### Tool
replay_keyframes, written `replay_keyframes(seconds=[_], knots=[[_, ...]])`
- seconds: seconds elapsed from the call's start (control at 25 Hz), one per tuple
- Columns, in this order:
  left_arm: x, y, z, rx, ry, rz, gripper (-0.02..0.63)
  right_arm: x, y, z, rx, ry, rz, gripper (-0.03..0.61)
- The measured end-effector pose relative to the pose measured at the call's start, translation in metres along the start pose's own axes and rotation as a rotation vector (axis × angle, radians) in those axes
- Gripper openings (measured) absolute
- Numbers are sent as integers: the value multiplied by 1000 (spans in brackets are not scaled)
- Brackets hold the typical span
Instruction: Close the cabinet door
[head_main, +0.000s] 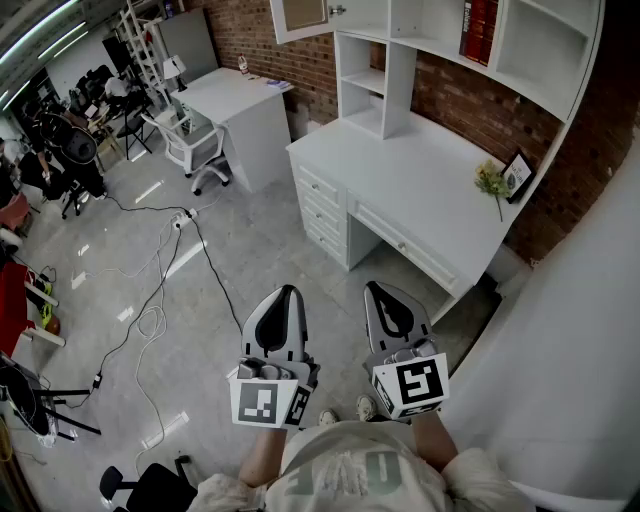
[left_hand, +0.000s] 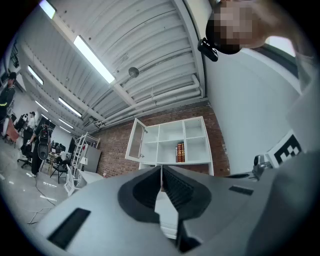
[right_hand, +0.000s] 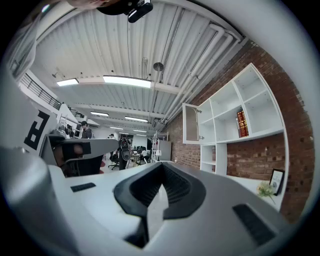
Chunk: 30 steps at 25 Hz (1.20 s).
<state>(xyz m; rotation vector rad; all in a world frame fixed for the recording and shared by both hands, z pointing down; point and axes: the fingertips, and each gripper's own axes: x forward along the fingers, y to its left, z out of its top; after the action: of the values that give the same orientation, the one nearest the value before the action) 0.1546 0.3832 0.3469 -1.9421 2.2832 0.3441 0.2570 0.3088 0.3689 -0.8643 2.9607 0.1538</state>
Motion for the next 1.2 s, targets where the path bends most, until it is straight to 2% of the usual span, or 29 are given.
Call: replay_keyframes(seconds=[0.44,0.64,0.76,0.92,1.2], knots=[[-11,21,-4,-17,5,-3,21,4,23,-8,-58,33,-8,15],[-22,43,-2,-22,4,-1,21,10,40,-4,34,3,-1,15],[-23,63,-5,-40,3,18,21,16,47,-11,43,18,-5,15],[-12,75,-12,-47,13,21,21,29,42,-22,36,41,-11,15],[46,80,-30,19,44,-38,21,78,5,-39,107,14,-34,15]])
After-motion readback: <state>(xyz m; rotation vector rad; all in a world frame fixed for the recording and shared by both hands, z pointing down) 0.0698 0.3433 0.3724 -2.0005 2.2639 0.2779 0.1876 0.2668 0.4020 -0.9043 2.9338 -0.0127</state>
